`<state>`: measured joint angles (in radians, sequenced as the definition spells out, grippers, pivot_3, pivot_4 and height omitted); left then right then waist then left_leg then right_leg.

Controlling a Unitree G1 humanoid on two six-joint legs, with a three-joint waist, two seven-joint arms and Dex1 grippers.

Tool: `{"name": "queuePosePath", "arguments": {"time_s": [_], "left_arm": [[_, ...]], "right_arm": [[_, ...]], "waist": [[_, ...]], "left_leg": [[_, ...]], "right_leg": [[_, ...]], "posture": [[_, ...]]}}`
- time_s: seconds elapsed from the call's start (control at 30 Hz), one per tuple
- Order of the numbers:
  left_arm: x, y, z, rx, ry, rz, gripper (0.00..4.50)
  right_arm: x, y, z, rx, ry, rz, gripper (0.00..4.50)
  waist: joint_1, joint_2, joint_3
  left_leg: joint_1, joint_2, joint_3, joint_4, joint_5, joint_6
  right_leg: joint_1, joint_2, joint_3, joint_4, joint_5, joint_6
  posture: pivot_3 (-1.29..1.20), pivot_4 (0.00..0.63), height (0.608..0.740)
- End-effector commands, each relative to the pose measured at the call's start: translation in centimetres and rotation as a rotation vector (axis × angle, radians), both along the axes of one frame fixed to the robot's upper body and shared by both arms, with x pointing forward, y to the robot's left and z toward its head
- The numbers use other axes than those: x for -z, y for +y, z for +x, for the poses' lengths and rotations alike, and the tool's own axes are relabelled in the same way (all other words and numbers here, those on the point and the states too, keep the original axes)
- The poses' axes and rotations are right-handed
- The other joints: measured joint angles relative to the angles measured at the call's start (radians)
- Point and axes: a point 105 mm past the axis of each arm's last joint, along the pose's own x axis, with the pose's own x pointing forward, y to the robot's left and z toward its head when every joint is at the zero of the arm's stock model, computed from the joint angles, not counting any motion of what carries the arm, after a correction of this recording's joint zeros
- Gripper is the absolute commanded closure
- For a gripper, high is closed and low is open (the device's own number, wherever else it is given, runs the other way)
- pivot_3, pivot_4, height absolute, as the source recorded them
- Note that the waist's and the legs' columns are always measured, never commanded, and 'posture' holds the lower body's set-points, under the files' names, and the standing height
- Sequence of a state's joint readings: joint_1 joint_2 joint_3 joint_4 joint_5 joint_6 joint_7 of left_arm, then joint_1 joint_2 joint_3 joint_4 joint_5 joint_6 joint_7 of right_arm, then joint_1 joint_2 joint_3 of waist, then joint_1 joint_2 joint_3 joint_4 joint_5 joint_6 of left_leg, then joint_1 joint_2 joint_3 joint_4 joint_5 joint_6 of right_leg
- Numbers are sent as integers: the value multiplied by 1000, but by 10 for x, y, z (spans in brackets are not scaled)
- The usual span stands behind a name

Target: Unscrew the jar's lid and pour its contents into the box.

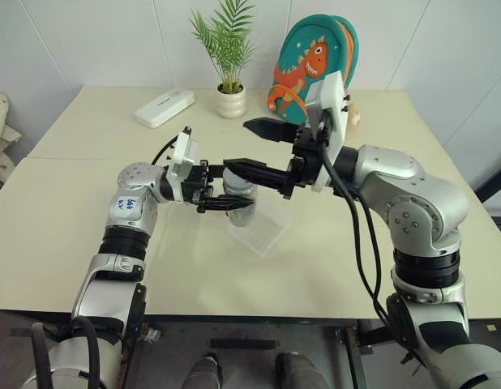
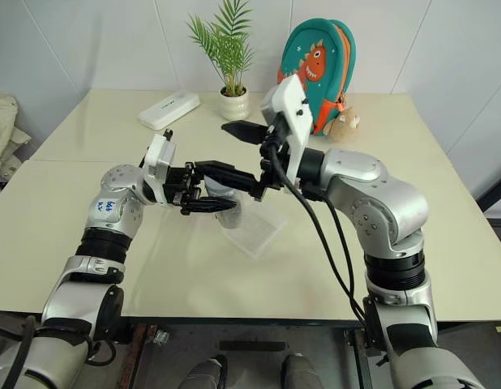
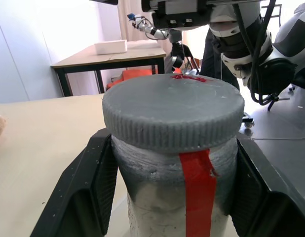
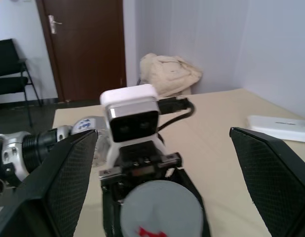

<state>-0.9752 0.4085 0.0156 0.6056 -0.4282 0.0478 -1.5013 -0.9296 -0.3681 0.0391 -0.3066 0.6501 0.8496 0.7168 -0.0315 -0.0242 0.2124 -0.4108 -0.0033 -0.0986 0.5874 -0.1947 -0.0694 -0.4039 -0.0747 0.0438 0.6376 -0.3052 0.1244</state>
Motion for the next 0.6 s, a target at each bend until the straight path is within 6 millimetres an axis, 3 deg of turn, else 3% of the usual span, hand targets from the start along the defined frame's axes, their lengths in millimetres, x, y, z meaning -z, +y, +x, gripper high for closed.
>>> {"name": "queuePosePath", "arguments": {"time_s": [0.03,0.6], "left_arm": [[-16,-5,-13,113,-64,10,1942],[-19,-10,-17,134,-66,6,1942]], "right_arm": [[-3,11,-7,-66,-40,1,14],[2,18,18,-51,-71,-22,14]], "waist": [[0,0,0],[0,0,0]], "left_leg": [[0,0,0,0,0,0],[0,0,0,1,0,0]], "right_leg": [[0,0,0,0,0,0],[-1,0,0,1,0,0]], "posture": [[0,150,740],[0,150,740]]}}
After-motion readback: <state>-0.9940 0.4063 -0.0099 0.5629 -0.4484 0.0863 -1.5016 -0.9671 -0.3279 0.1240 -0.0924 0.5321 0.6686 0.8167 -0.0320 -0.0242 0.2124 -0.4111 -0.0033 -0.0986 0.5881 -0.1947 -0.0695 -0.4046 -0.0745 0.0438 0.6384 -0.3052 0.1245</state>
